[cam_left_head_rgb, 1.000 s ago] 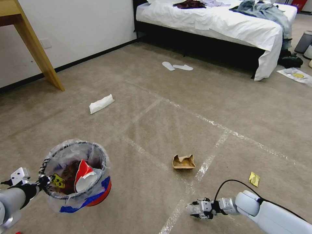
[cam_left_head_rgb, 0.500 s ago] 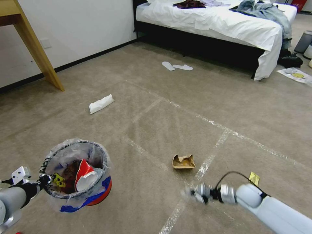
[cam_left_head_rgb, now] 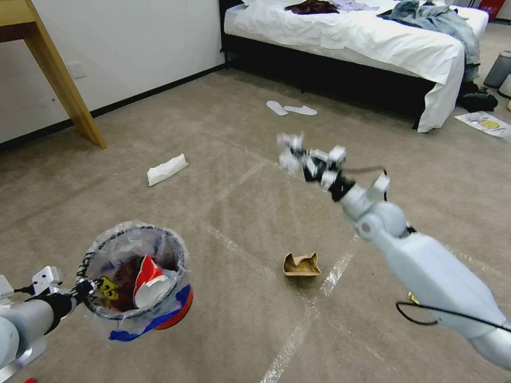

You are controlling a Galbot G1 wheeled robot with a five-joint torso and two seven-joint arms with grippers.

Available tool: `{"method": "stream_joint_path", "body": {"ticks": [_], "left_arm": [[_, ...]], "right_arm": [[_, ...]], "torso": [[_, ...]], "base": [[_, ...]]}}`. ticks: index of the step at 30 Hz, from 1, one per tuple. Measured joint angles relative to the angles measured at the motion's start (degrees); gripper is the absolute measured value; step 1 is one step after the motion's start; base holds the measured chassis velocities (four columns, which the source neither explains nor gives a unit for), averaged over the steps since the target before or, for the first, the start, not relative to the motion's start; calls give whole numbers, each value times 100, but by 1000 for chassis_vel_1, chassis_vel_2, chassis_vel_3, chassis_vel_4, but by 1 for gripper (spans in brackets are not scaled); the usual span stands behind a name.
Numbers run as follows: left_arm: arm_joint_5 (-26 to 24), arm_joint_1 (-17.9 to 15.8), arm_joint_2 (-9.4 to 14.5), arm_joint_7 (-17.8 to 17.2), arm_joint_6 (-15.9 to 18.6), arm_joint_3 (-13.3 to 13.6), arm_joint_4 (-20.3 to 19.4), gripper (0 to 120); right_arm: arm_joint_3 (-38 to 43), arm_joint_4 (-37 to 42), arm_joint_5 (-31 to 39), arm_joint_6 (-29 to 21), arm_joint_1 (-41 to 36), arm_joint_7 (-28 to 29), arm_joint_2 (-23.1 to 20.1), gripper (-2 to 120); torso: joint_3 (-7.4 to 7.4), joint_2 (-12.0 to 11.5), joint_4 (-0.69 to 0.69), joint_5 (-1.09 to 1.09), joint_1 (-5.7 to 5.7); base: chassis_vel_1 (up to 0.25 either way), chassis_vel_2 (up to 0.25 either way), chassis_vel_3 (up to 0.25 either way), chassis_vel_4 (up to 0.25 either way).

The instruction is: Pick up the trash bin and place the garbage on the floor into it.

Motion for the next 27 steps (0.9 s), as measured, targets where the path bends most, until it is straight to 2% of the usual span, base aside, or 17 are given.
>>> {"method": "stream_joint_path", "body": {"ticks": [6,8,9,15,22,27], "left_arm": [[-2,-70,32,32,-3,118,76,1],[-17,-67,63,33,-7,138,78,1],[-17,-67,63,33,-7,138,78,1],[-96,15,150,31,-8,17,45,1],[-86,33,79,20,-8,7,37,1],[-75,36,67,14,-8,9,23,1]], "right_arm": [[-330,234,407,-121,150,-311,146,0],[-900,273,361,-127,310,-471,332,0],[-900,273,361,-127,310,-471,332,0],[-1764,117,252,-117,847,-490,829,0],[-2618,-125,254,-111,1466,-582,1366,0],[-3015,-294,222,-108,1642,-598,1683,0]], "torso": [[-1,0,0,-1,0],[0,0,0,0,0],[0,0,0,0,0],[-1,0,2,1,0],[-1,0,2,-1,0],[-1,0,2,0,0]], "base": [[0,0,0,0],[0,0,0,0],[0,0,0,0],[0,0,0,0],[0,0,0,0],[0,0,0,0]]}}
